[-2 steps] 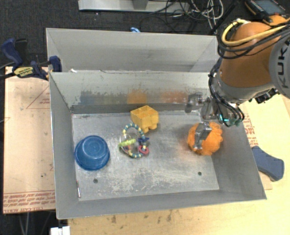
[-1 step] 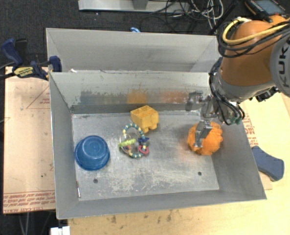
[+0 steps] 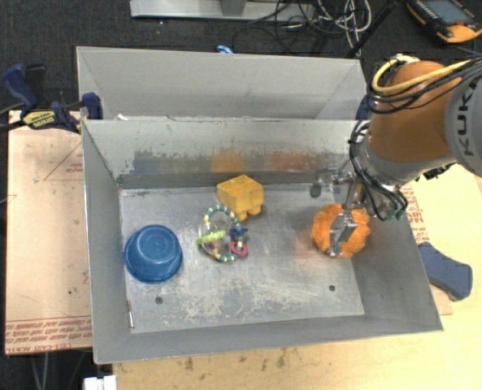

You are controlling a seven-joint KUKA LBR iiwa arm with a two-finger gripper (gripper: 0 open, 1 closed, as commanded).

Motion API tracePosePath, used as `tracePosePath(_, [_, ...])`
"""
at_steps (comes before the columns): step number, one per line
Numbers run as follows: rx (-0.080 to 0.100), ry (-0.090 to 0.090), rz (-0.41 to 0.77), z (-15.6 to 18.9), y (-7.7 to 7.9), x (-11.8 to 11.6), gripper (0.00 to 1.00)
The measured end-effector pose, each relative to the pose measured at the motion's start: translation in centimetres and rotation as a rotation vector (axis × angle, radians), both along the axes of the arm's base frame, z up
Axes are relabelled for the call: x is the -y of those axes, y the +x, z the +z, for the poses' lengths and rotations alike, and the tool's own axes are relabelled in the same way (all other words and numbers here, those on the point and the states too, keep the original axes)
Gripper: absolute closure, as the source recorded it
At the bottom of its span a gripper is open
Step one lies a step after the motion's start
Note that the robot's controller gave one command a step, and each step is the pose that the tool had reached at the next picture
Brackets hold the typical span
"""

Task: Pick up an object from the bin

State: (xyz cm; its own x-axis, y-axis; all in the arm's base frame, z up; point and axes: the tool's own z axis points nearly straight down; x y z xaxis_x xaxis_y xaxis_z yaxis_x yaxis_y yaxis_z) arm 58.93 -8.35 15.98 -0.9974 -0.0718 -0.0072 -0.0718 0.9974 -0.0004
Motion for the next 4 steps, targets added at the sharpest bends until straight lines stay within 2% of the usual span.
tracePosePath(1, [-0.007, 0.0, -0.008, -0.5, 1.2, 6.4, 0.0])
tracePosePath(2, [-0.005, 0.0, 0.067, -4.6, 0.8, 6.0, 0.0])
tracePosePath(3, [-0.005, 0.0, 0.11, -8.9, 1.6, 4.9, 0.0])
tracePosePath(4, [-0.004, 0.0, -0.078, -8.8, 1.8, 4.5, 1.0])
